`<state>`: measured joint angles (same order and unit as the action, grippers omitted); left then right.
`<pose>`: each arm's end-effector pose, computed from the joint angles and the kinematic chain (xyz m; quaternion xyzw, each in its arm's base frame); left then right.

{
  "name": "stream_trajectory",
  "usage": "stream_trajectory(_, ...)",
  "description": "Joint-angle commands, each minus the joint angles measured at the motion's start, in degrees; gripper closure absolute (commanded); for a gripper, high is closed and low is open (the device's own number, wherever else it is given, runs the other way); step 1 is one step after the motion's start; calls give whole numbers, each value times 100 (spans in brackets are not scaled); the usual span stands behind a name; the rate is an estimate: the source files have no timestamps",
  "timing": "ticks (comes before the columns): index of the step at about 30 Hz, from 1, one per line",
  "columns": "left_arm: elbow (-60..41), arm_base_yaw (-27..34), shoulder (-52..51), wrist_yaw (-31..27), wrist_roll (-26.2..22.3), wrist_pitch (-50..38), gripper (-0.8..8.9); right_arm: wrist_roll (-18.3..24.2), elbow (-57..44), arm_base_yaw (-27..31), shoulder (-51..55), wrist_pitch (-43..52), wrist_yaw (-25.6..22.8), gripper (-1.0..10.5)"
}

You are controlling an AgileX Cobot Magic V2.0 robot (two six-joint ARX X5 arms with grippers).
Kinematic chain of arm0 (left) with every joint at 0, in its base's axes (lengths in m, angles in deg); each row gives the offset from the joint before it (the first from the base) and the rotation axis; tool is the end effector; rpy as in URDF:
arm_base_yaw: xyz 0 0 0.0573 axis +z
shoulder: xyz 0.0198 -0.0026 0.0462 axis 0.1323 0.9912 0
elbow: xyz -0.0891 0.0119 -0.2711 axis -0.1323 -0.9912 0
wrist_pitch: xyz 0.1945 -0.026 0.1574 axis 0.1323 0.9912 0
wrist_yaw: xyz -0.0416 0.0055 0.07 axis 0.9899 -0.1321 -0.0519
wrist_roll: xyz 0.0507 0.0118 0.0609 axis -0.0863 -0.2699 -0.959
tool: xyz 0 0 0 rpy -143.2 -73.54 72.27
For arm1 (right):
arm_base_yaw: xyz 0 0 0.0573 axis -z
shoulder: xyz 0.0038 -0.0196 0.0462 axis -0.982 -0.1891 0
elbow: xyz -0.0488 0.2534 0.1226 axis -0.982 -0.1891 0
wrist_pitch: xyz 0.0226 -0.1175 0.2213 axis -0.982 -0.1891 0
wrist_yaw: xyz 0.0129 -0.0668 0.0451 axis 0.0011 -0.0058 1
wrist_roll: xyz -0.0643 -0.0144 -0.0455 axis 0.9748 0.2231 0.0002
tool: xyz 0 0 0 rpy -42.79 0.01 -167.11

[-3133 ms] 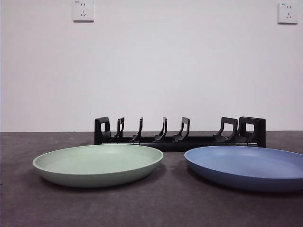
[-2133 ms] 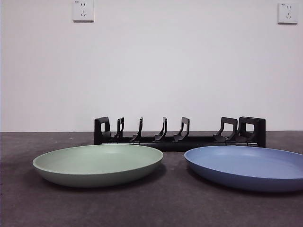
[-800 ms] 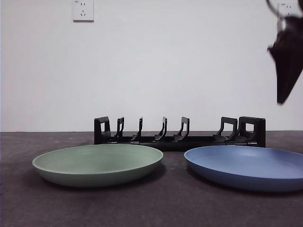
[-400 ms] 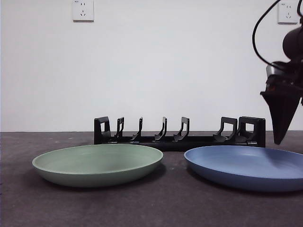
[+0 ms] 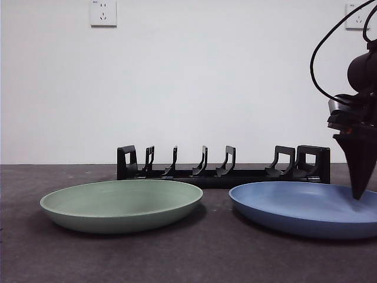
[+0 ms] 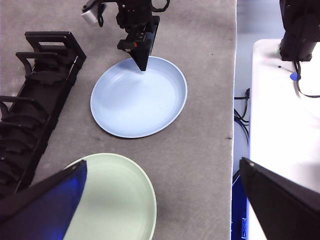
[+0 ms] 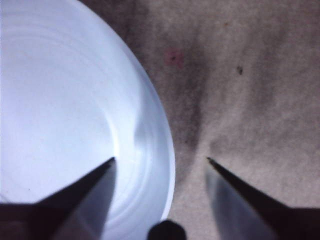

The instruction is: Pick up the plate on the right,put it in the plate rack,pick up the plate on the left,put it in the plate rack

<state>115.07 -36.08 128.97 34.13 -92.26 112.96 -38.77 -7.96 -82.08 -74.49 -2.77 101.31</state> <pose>0.1264 -0.1489 0.3660 0.2724 0.2033 -0.5485 0.7640 0.3132 0.0315 0.1639 0.0377 0.6727 0.1256 0.7282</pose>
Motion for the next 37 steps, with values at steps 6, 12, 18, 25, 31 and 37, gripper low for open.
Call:
stream_trajectory(6,13,-20,13,-2,-68,-85,162,-22,11,-7,-44,81,-4,934)
stream_trajectory(12,13,-44,24,-2,-70,-81,162,-7,11,-7,-44,179,2,963)
stream_trajectory(18,13,-245,48,-20,-348,-79,162,63,31,0,236,-4,538,963)
stream_trajectory(25,11,-713,295,-658,-721,-81,162,90,485,0,1036,-498,564,963)
stream_trajectory(31,13,-1287,662,-1360,-1119,-177,162,85,1211,-2,1587,-1095,1143,963)
stream_trajectory(37,13,-1884,1047,-2452,-1709,-529,162,122,1888,-42,1727,-1792,1274,963)
